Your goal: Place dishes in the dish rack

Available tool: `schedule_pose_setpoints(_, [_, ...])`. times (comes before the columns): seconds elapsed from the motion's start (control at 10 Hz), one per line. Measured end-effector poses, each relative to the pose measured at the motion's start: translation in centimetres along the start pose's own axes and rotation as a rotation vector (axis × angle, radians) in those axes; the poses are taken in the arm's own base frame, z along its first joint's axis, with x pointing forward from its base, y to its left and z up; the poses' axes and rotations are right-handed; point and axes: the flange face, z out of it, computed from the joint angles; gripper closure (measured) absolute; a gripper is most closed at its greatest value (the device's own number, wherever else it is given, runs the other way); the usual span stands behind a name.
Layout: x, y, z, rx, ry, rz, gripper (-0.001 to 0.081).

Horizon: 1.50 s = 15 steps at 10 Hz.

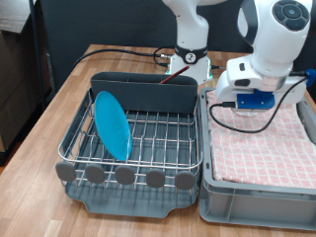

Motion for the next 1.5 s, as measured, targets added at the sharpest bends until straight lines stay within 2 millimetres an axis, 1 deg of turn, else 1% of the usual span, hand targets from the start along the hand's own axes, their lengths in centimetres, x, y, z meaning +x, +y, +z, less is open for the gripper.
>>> schedule_pose_setpoints(0.3, [-0.3, 0.0, -2.4, -0.001, -0.002, 0.0, 0.0736])
schedule_pose_setpoints(0.6, [-0.5, 0.1, -5.0, 0.015, 0.053, -0.001, 0.0736])
schedule_pose_setpoints(0.9, [-0.3, 0.7, -8.5, 0.052, 0.174, 0.022, 0.0736])
schedule_pose_setpoints(1.0, [0.1, 0.9, -9.8, 0.084, 0.227, 0.017, 0.0736])
schedule_pose_setpoints(1.1, [0.3, 1.1, -10.3, 0.104, 0.257, 0.011, 0.0736])
schedule_pose_setpoints(1.3, [0.3, 1.2, -10.0, 0.089, 0.252, 0.018, 0.0736])
schedule_pose_setpoints(1.5, [1.4, 1.2, -10.6, 0.125, 0.297, 0.035, 0.0736])
